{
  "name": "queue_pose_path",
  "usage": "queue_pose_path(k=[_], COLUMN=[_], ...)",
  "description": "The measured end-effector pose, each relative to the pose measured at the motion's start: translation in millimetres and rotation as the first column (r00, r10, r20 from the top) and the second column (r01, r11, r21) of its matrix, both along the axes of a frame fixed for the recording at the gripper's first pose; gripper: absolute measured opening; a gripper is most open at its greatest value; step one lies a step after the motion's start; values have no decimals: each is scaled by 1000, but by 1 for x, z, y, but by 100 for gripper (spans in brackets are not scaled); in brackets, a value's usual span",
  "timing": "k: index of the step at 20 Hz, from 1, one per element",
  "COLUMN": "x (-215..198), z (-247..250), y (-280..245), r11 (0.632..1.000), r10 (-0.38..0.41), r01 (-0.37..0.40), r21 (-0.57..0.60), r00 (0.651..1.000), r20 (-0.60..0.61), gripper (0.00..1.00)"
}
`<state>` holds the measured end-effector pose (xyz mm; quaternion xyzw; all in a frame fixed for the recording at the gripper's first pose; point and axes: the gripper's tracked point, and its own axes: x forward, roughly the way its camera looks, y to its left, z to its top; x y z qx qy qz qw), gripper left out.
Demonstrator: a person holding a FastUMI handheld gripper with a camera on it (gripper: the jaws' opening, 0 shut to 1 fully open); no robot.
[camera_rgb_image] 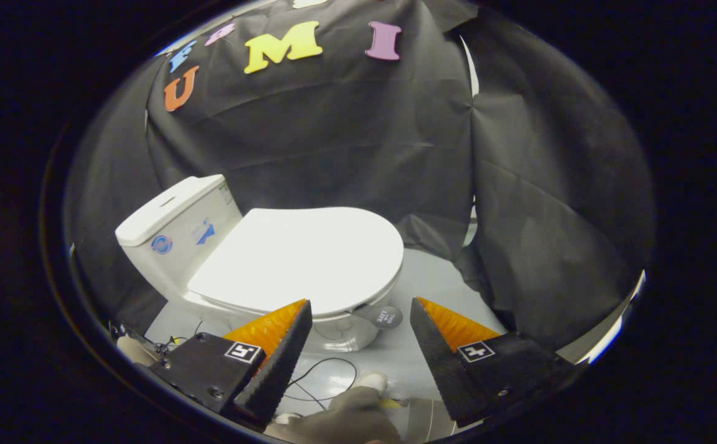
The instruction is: Open the toilet lid.
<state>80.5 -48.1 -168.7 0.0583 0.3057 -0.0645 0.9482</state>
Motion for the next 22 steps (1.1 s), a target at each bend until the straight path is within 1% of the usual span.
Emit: queue_pose_path(k=[3, 4, 5, 9, 11, 13, 15, 17, 19, 20, 22], x=[9, 10, 11, 31, 35, 43, 49, 49, 52, 52, 56], z=[-21, -35, -44, -57, -76, -81, -88, -97, -103, -105, -113], y=[-4, -5, -6, -17, -29, -33, -31, -30, -26, -25, -21], r11=[998, 996, 994, 976, 970, 960, 940, 919, 885, 865, 821], r10=[-27, -21, -16, -67, -92, -101, -104, -95, -86, -85, -79], r01=[30, 30, 29, 95, 133, 150, 169, 182, 199, 210, 222], r21=[59, 83, 103, 197, 205, 237, 297, 349, 422, 456, 526], r00=[998, 995, 992, 988, 976, 973, 969, 963, 958, 957, 957], r20=[-60, -100, -127, -142, -199, -206, -223, -254, -273, -278, -280], gripper=[100, 97, 97, 95, 94, 94, 94, 91, 87, 84, 80])
